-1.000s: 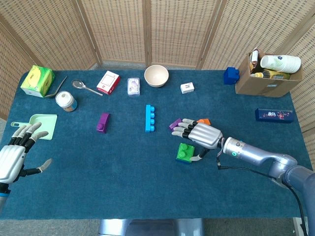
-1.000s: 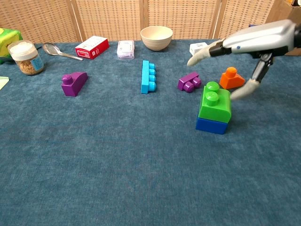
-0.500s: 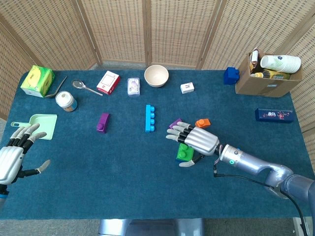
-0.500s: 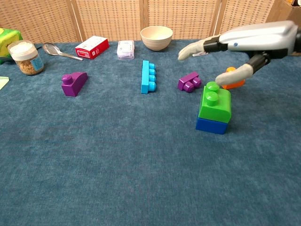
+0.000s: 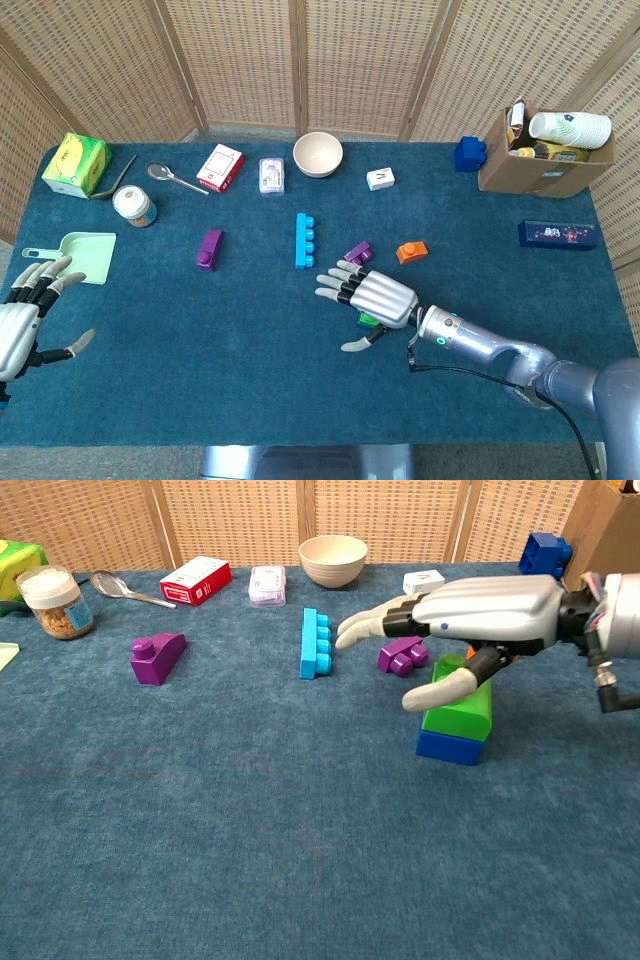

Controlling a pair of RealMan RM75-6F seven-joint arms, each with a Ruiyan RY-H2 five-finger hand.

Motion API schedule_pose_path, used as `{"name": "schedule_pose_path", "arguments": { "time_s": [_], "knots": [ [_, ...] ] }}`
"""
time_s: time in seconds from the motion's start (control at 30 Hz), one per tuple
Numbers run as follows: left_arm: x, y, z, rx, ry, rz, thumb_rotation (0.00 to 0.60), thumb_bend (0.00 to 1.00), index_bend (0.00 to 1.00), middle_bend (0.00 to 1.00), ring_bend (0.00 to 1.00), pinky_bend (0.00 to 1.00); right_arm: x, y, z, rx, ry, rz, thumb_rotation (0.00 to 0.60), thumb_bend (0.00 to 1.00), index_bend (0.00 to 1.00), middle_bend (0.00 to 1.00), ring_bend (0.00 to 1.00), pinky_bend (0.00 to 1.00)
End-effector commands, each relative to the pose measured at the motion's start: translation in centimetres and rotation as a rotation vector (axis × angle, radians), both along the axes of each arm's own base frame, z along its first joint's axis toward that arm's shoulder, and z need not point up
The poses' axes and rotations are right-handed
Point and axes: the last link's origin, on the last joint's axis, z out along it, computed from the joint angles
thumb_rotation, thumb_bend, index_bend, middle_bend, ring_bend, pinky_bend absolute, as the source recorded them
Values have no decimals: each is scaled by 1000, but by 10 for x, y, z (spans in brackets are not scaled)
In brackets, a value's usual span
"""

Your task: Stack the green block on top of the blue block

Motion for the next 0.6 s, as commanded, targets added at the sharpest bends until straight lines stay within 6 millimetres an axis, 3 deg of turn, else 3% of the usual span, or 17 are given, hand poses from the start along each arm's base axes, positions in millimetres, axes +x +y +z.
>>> {"name": "schedule_pose_path", "arguments": {
  "time_s": [0.03,0.6],
  "knots": [
    [-1,-1,1,0,0,3,488,333,168,63,0,0,1,-1,-5,-3,-1,-2,11,137,23,13,0,0],
    [-5,-4,0,-8,-3,18,494,333,164,63,0,0,-2,0,-22,-32,0,-12,31,122,23,14,0,0]
  ]
}}
